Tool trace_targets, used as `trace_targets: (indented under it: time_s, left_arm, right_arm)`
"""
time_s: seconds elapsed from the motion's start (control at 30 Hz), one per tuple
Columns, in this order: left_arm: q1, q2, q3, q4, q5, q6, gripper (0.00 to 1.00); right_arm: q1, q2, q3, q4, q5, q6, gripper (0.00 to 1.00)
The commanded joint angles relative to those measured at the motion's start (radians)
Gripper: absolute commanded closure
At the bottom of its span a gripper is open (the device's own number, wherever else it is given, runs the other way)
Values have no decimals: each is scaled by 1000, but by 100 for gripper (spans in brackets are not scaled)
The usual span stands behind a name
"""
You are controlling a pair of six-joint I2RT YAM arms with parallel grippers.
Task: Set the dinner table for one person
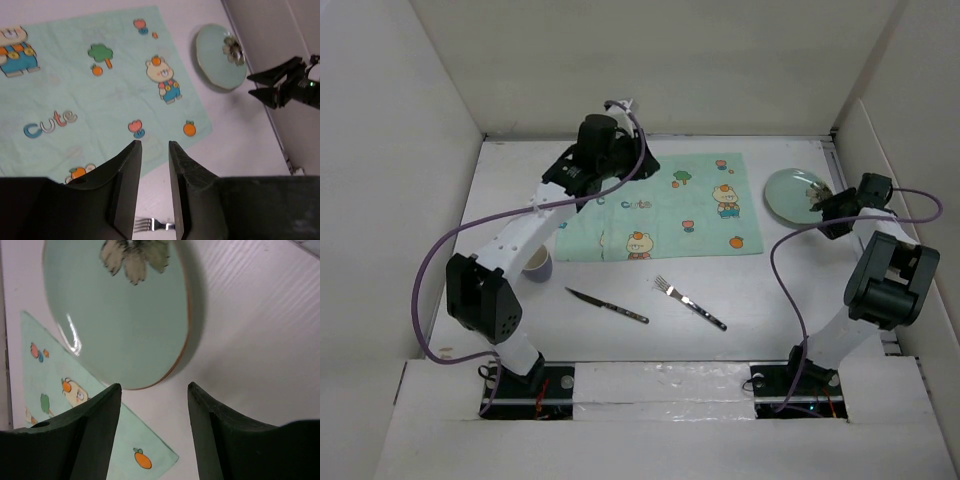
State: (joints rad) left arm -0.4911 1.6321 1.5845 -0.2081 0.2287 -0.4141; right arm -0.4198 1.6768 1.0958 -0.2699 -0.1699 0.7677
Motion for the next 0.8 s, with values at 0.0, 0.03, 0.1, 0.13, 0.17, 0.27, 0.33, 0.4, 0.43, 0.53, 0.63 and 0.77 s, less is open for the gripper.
trace_targets:
  time_s: [0.0, 0.03, 0.1, 0.13, 0.17, 0.27, 0.33, 0.4, 0.43, 0.53, 0.63, 0.77]
  left_arm:
    - [0, -61, -81, -5, 6, 25, 74]
    - [0, -83, -159, 30, 17, 8, 69]
    - [0, -98, -179, 39, 29, 5, 69]
    - [0, -104, -205, 44, 32, 9, 69]
    - [0, -113, -222, 35, 31, 18, 69]
    - [0, -118, -221, 21, 17, 47, 69]
    - [9, -126, -212, 18, 23, 55, 69]
    - [48, -135, -212, 19, 40, 54, 70]
    - [48, -138, -210, 24, 46, 52, 70]
    - [60, -143, -207, 24, 57, 52, 71]
    - [60, -144, -216, 26, 58, 54, 71]
    - [83, -147, -231, 39, 63, 49, 73]
  right_arm:
    - [-7, 37, 7, 60, 3, 91, 40]
    - [-7, 70, 19, 63, -2, 110, 41]
    - [-7, 81, 25, 60, -5, 131, 42]
    - [-7, 90, 36, 61, -2, 145, 42]
    - [-7, 118, 41, 66, -5, 189, 44]
    - [-7, 142, 41, 63, 6, 237, 45]
    - [-7, 155, 39, 49, 41, 275, 46]
    - [2, 159, 38, 40, 58, 315, 48]
    - [3, 164, 38, 43, 70, 323, 48]
    - [33, 191, 84, -3, 127, 352, 50]
    - [61, 218, 157, -84, 197, 369, 57]
    - [96, 276, 248, -184, 257, 395, 66]
